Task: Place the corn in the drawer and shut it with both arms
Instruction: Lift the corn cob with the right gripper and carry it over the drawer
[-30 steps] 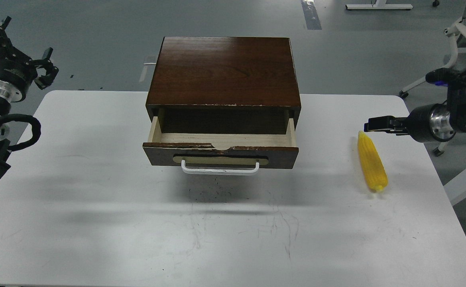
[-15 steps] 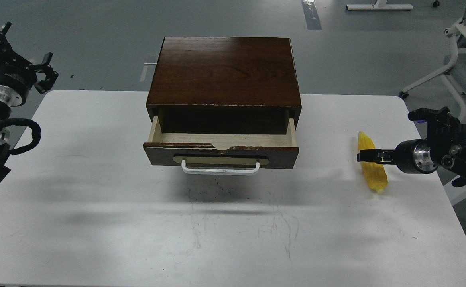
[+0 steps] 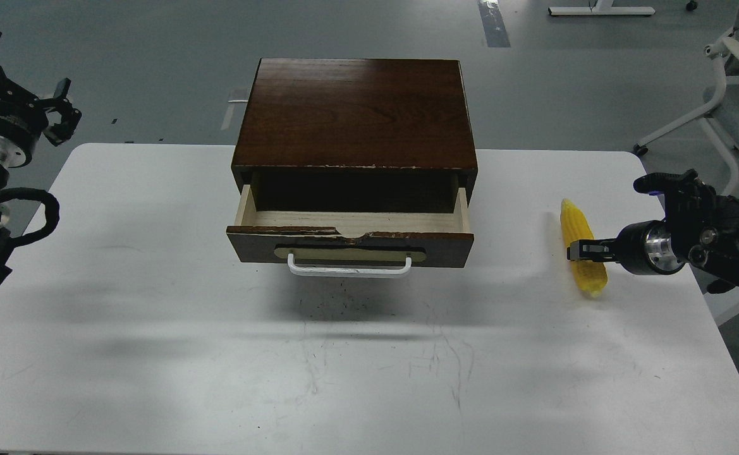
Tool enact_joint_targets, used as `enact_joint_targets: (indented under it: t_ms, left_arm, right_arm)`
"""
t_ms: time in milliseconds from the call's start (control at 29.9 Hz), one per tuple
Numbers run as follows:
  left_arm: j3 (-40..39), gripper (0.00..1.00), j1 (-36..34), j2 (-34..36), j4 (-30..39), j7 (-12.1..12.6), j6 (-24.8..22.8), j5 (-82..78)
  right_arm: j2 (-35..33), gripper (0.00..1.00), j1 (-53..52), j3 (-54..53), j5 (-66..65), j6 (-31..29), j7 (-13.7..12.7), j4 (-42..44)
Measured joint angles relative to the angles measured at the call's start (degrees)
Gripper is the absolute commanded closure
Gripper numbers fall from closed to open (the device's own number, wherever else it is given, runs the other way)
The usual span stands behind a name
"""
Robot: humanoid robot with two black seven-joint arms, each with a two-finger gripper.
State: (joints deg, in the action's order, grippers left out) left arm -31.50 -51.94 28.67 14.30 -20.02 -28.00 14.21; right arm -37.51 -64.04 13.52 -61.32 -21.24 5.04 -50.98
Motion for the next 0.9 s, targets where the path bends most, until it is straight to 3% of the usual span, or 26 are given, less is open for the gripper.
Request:
enact_joint_targets:
  t_ms: [234, 568, 902]
  left_arm:
    - [0.19, 0.02, 0.06, 0.08, 0.01, 0.31, 0.00, -0.22]
    - [0.31, 0.02, -0.17, 1.64, 0.14, 1.33, 0.00, -2.02]
    - [0.31, 0.02, -0.20, 2.61, 0.10, 1.53, 0.00, -5.55]
  right_arm:
    - [-3.95, 0.93, -11.02, -1.10, -0.22, 1.76, 0.67, -1.78]
    - [-4.44, 0.93, -29.67, -0.87, -13.40, 1.93, 0.87, -16.45]
    - [6.74, 0.93, -37.46, -0.57, -34.71, 1.68, 2.54, -29.51]
